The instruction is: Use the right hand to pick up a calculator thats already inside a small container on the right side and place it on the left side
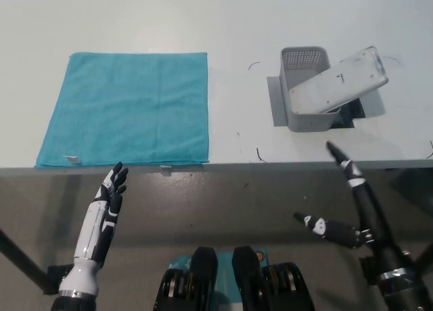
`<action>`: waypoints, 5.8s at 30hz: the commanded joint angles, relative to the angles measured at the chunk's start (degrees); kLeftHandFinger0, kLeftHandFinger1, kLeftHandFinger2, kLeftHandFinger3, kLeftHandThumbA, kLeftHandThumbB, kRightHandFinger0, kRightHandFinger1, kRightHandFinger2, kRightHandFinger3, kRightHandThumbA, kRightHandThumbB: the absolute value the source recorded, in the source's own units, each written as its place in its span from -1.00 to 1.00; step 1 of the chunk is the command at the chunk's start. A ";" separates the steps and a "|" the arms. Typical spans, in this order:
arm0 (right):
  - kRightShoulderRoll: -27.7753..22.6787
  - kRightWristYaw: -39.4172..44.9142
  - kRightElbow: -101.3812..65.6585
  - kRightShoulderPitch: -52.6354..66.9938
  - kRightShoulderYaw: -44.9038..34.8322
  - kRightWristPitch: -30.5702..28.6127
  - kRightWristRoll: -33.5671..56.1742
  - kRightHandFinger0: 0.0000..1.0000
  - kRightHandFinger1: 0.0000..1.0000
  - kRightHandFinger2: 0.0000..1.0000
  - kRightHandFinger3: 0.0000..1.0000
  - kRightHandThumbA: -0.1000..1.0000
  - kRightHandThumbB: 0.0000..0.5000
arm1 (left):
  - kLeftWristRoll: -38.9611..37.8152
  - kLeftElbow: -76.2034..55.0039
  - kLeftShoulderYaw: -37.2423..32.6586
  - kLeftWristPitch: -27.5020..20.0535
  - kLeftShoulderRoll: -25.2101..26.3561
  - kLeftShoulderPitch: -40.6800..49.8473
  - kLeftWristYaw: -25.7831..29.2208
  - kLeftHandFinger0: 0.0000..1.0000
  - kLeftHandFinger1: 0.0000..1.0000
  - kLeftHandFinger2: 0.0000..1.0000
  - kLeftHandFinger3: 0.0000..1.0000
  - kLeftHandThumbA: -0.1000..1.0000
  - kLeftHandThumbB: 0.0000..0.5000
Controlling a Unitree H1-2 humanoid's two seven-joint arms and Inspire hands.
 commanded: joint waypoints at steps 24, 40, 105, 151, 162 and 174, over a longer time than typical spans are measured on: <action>-15.43 28.46 -22.17 -22.82 3.12 26.64 -33.83 1.00 1.00 1.00 1.00 1.00 0.27 | -0.78 0.50 0.43 -3.86 0.60 -1.35 0.26 1.00 1.00 1.00 1.00 1.00 -1.00; -19.51 27.99 -6.43 -29.56 7.47 29.10 -45.29 1.00 1.00 1.00 1.00 1.00 0.39 | -2.56 0.33 0.49 -5.50 -0.10 -0.44 0.17 1.00 1.00 1.00 1.00 1.00 -1.00; -8.39 -39.37 54.57 -51.79 19.98 9.57 -45.90 -1.00 -0.78 0.19 -0.14 -1.00 -0.14 | -3.56 0.14 0.25 -5.51 -0.48 2.04 0.25 1.00 1.00 1.00 1.00 1.00 -1.00; -8.46 -35.70 29.79 -57.15 18.21 5.71 -44.75 -1.00 -0.79 0.31 0.06 -1.00 0.04 | -3.01 0.28 0.29 -5.51 -0.86 2.01 1.13 1.00 1.00 1.00 1.00 1.00 -1.00; -0.54 -36.88 39.59 -60.12 20.45 5.10 -44.47 -1.00 -0.89 0.21 -0.21 -1.00 0.10 | -2.94 0.19 0.29 -5.51 -0.78 2.27 0.87 1.00 1.00 1.00 1.00 1.00 -1.00; 9.78 -41.95 65.39 -68.59 22.37 2.49 -40.51 -1.00 -0.55 0.46 0.24 -1.00 -0.12 | -2.27 -0.58 -0.51 -5.51 -0.50 3.49 0.61 1.00 1.00 1.00 1.00 1.00 -1.00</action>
